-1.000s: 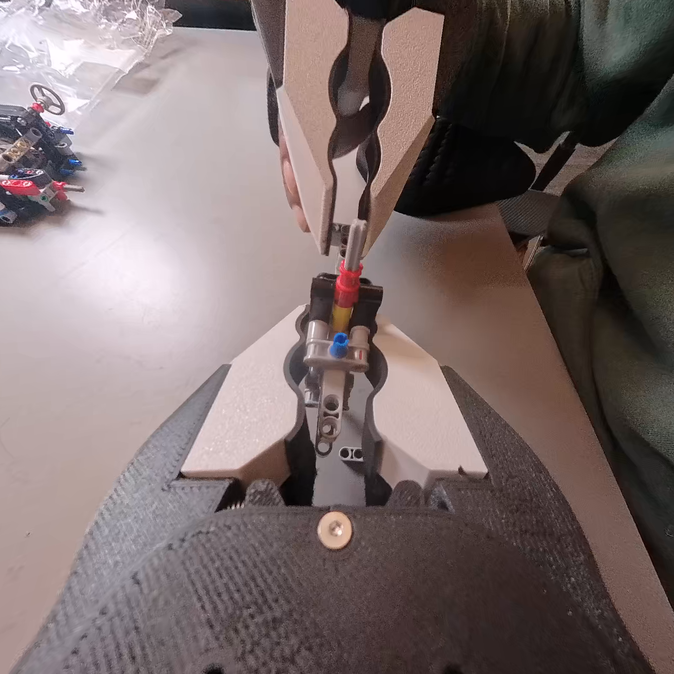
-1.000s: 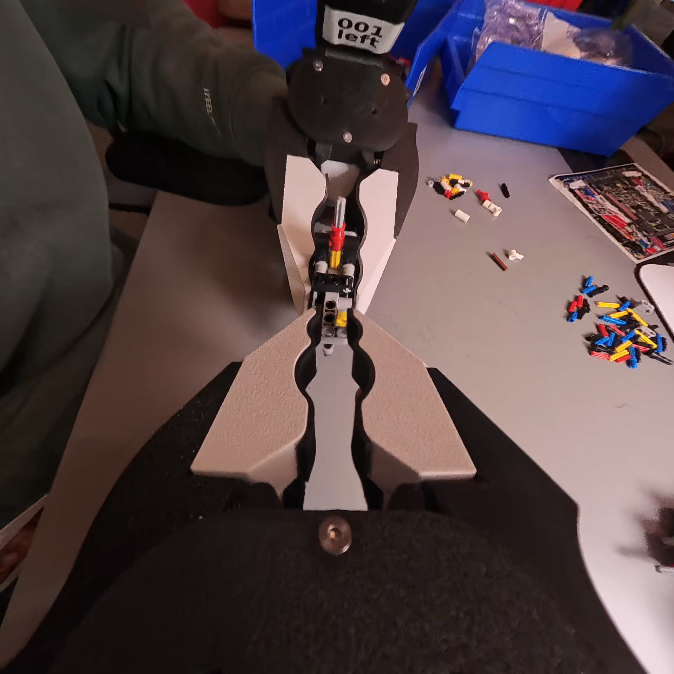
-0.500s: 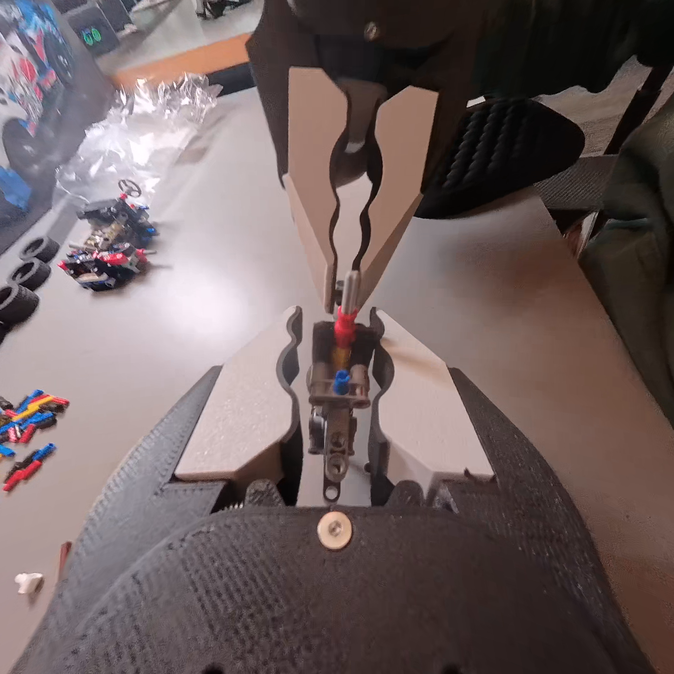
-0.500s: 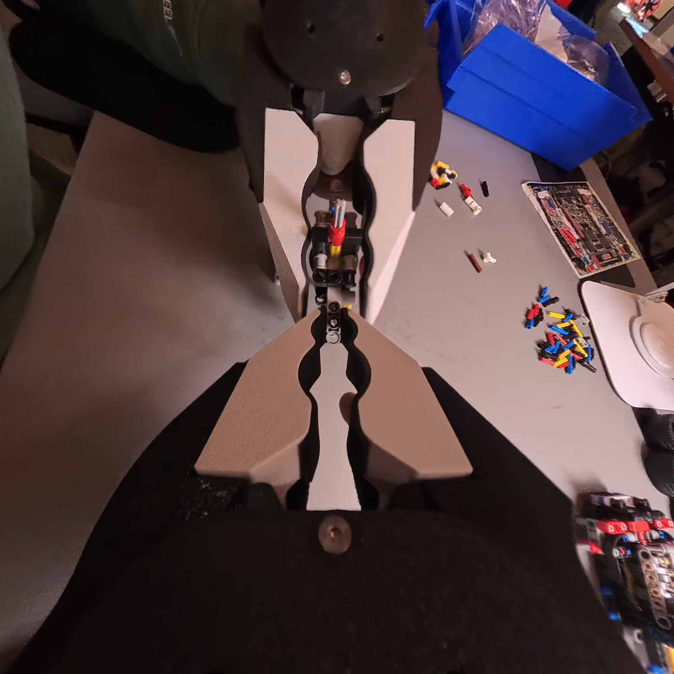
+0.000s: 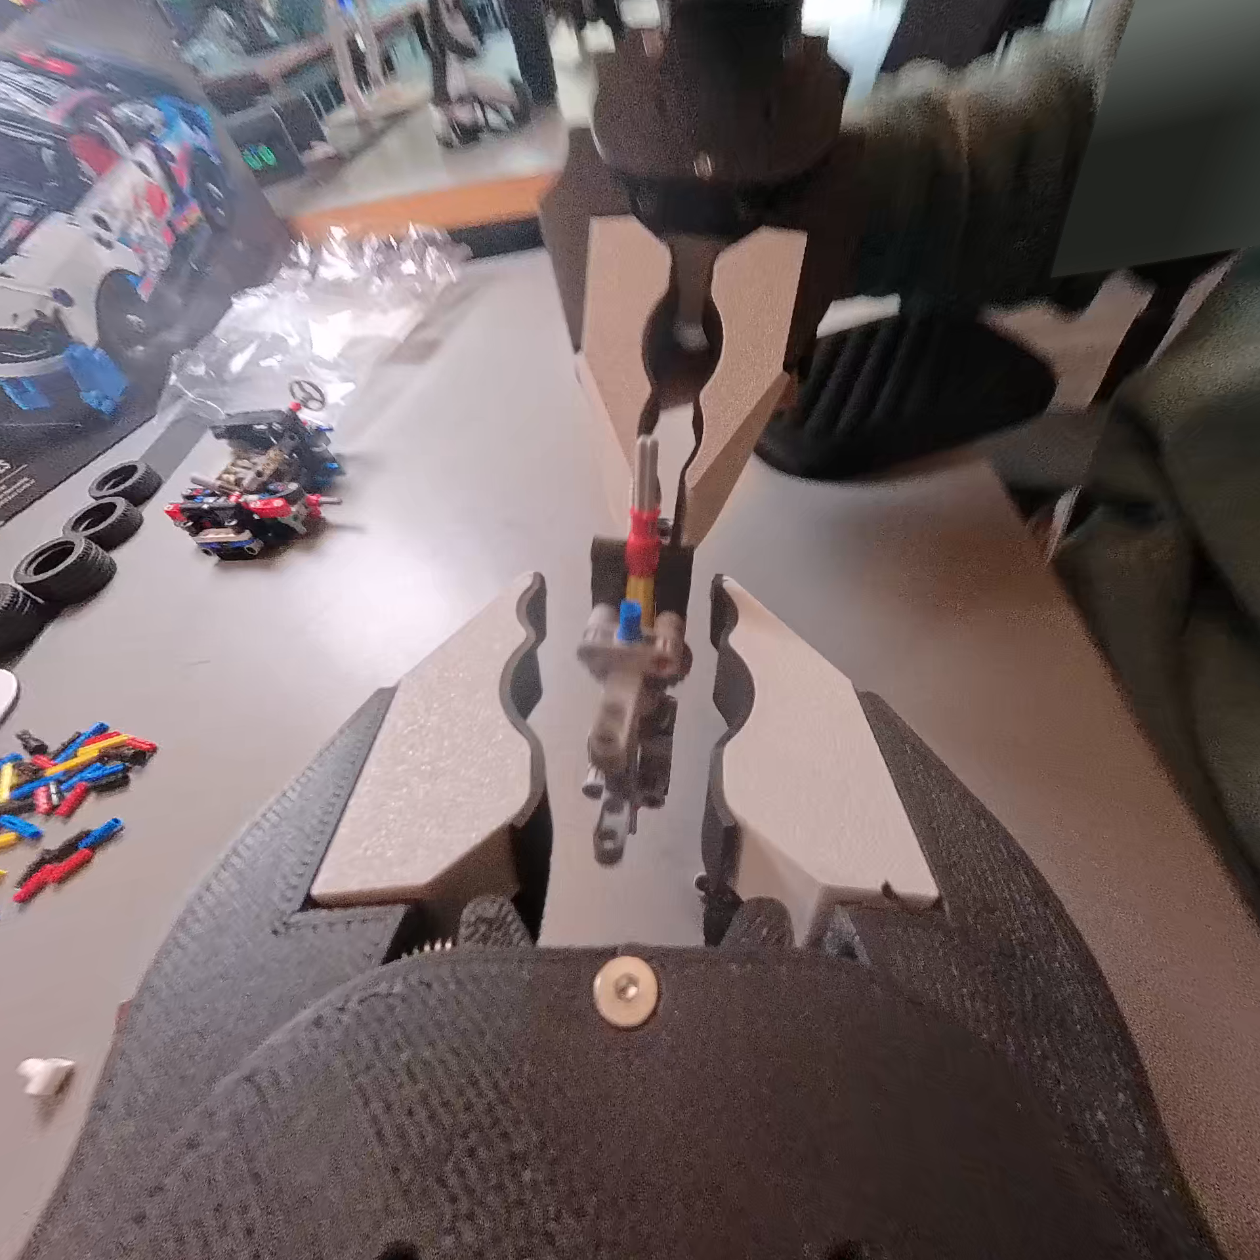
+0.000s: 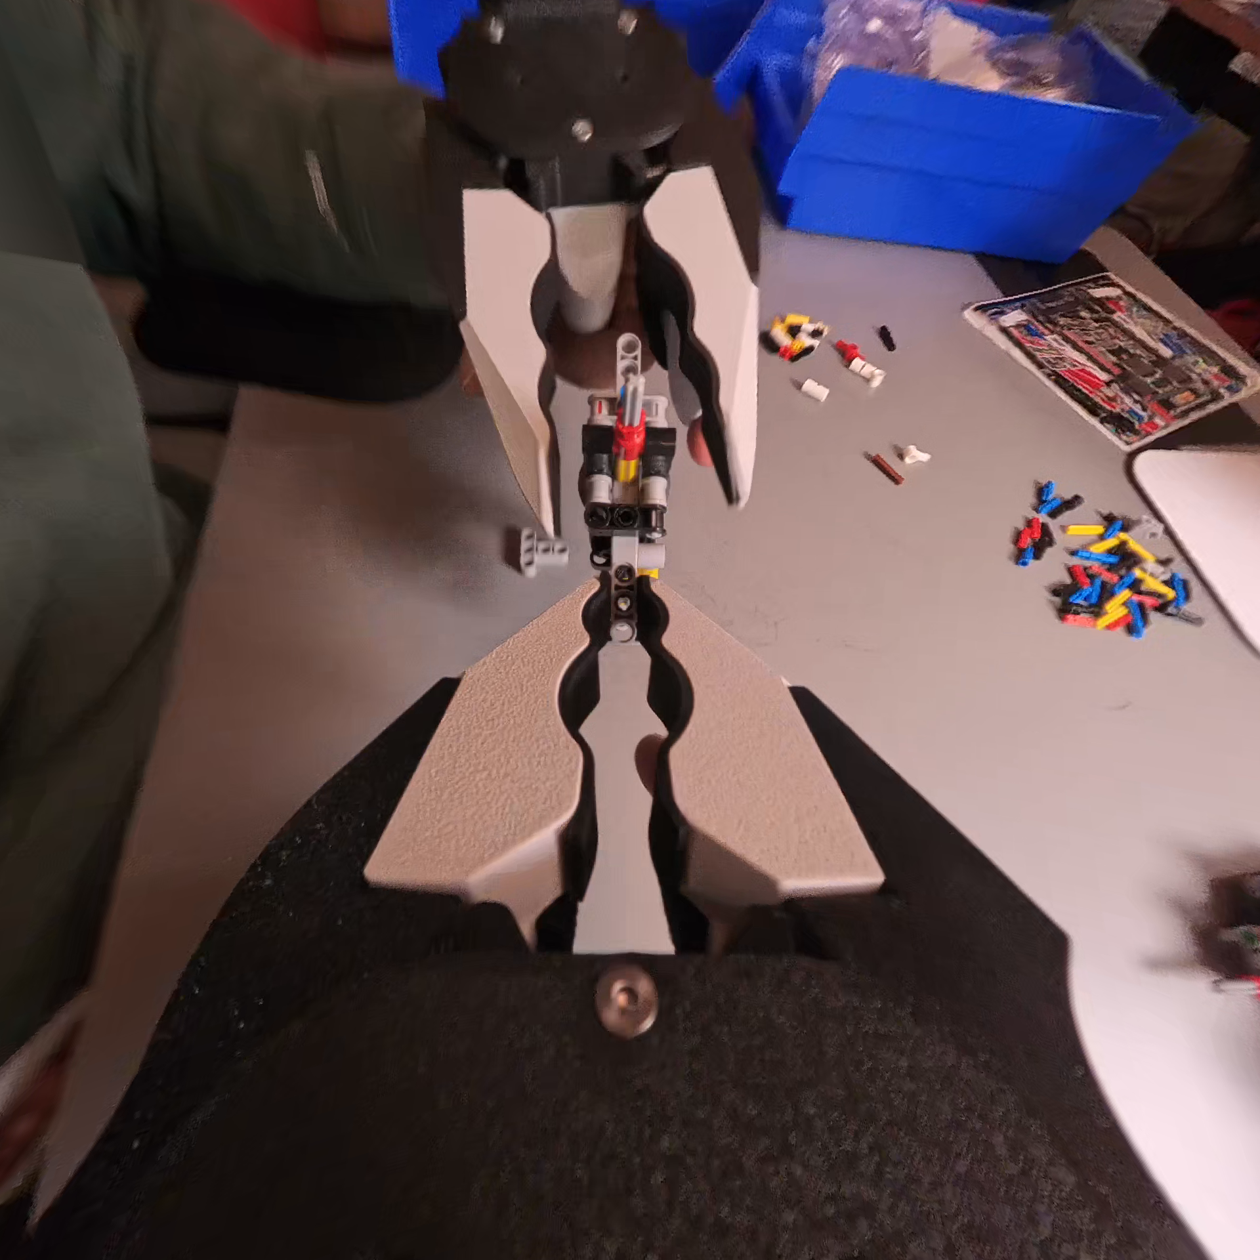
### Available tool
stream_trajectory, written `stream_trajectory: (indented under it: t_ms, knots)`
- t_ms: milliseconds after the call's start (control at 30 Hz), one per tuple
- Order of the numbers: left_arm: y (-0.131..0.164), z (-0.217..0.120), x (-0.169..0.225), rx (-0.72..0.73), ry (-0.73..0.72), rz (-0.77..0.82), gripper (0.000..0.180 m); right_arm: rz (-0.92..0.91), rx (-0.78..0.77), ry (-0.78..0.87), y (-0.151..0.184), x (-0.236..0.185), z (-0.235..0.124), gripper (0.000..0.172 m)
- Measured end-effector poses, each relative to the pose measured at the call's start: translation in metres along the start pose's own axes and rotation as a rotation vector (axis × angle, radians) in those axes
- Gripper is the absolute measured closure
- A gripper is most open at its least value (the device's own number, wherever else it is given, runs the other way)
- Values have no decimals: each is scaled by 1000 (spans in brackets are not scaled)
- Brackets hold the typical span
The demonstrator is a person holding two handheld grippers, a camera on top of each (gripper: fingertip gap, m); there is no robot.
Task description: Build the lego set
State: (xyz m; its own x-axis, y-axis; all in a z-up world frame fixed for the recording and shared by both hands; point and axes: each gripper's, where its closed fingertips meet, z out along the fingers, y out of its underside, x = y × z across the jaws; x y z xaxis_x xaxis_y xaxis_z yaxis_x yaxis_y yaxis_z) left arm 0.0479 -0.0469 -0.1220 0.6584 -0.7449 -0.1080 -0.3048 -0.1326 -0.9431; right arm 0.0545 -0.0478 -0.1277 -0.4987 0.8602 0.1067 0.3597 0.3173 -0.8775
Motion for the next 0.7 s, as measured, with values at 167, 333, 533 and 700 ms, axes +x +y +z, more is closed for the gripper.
stream_trajectory:
  t_ms: [167, 333, 533, 700]
  knots:
    - [-11, -27, -29, 211, 97, -357, 111, 386, 386, -27, -28, 30, -33, 166]
    - [-24, -12, -20, 351, 182, -490, 129, 554, 653, -76, -44, 40, -43, 166]
    - [-50, -14, -29, 513, 124, -561, 157, 582, 756, -71, -52, 38, -36, 166]
    - [-51, -13, -27, 503, 121, -558, 152, 634, 871, -96, -56, 41, -42, 166]
